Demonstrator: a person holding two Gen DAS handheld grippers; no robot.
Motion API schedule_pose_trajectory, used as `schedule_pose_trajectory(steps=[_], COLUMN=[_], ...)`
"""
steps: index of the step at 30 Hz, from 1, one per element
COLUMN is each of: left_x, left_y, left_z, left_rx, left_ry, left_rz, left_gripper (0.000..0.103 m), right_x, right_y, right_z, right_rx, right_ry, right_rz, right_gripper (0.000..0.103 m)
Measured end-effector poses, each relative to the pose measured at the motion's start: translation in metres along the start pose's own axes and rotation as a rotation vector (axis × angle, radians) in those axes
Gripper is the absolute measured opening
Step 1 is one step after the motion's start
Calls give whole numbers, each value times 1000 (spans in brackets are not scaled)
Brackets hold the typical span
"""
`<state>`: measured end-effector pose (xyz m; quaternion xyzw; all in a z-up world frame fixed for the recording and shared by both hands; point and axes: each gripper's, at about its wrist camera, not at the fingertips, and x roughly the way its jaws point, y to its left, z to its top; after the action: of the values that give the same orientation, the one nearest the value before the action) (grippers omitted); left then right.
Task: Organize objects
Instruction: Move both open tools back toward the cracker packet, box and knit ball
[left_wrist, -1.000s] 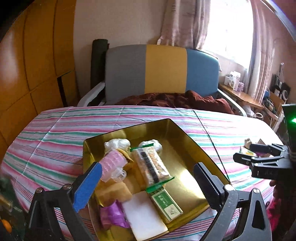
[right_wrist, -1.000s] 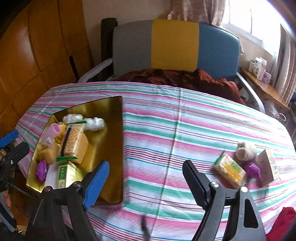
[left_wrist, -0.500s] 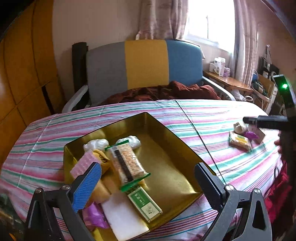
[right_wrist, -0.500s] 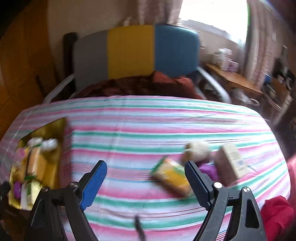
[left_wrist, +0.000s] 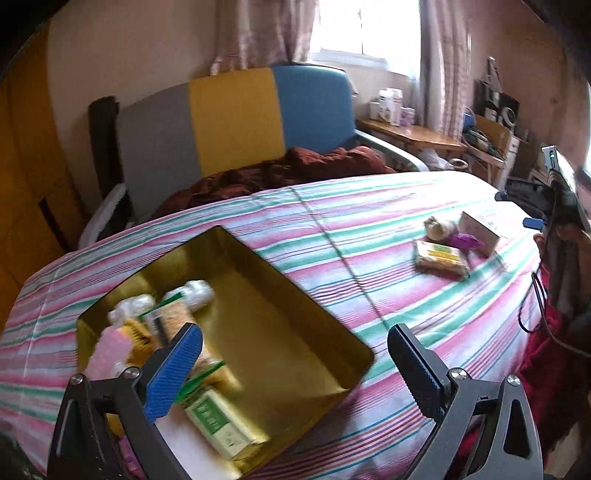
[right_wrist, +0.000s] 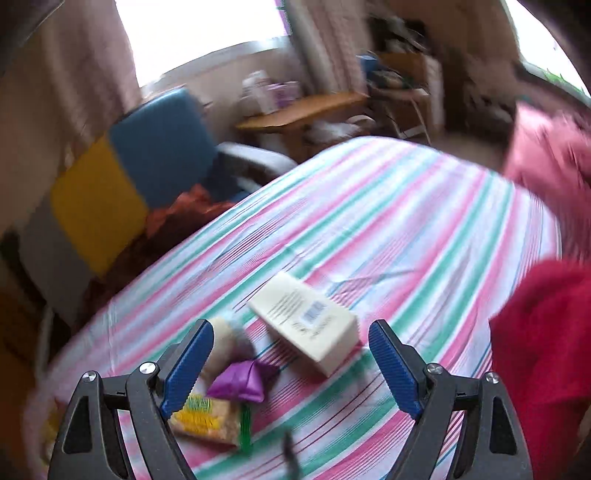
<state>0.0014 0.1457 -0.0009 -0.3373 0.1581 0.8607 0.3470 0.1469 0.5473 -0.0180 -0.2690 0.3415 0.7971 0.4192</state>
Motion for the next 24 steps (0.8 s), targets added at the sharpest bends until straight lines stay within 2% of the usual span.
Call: schedule_pose_trajectory(steps=[6,13,24], left_x=[22,53,100], left_y=[-41,-81,-125], left_z=[14,27,28], left_rx=[83,177,258], left_ry=[30,76,182], left_rz=[-82,-128,-180], left_gripper=[101,101,101], right_x=[8,14,26], right_y=[-10,-24,-17], right_z=[-1,-8,-10], right_rx=[51,132,122], right_ry=[54,122,167], right_rz=[25,73,115], right_gripper=[88,88,88])
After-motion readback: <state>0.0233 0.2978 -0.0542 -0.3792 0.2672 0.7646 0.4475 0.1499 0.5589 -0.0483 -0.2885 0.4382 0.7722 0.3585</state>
